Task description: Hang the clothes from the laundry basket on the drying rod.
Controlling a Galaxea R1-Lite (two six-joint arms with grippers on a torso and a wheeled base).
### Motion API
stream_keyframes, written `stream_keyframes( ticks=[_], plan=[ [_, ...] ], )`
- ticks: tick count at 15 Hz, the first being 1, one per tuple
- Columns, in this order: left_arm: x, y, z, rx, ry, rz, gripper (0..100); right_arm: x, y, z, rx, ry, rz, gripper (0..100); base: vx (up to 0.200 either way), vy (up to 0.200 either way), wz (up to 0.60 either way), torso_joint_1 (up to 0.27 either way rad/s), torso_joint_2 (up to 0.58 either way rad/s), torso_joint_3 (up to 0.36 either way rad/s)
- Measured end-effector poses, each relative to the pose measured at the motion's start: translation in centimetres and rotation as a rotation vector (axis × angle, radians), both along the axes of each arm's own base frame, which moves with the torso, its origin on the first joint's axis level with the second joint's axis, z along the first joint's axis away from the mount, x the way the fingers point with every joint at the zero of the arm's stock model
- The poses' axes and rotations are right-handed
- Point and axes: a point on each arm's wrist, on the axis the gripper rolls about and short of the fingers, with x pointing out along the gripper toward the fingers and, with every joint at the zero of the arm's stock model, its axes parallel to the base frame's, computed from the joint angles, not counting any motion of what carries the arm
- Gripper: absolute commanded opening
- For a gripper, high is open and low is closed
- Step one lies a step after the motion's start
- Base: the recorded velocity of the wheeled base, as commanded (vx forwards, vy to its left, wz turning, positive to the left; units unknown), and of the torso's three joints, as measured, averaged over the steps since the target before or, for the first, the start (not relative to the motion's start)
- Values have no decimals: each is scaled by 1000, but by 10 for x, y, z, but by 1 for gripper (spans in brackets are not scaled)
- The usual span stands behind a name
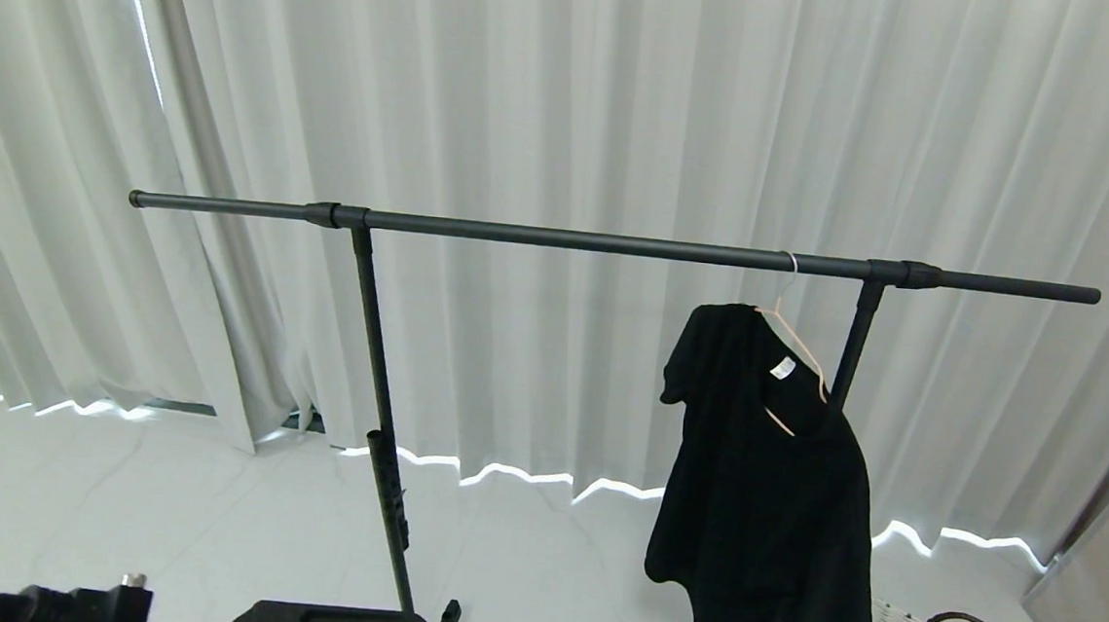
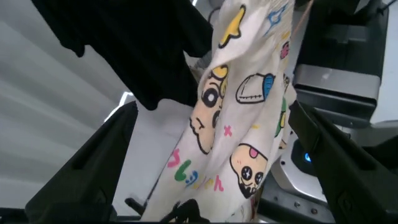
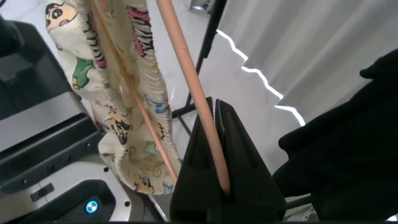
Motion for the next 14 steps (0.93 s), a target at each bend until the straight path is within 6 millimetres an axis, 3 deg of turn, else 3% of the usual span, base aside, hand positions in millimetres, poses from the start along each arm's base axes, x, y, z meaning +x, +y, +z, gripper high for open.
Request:
stream_keyframes(
  ticks=[5, 6, 14],
  plan=[
    [4, -10, -13, 65, 48, -24, 100, -4, 2, 2, -10, -22, 31, 0, 0, 0, 0, 0, 0, 0],
    [5, -12, -14, 71, 51, -24, 0, -4, 3, 2, -9, -24, 34, 0, 0, 0, 0, 0, 0, 0],
    [6, -16, -17, 88, 58, -23, 0, -6, 3, 2, -1, -24, 40, 0, 0, 0, 0, 0, 0, 0]
  ],
)
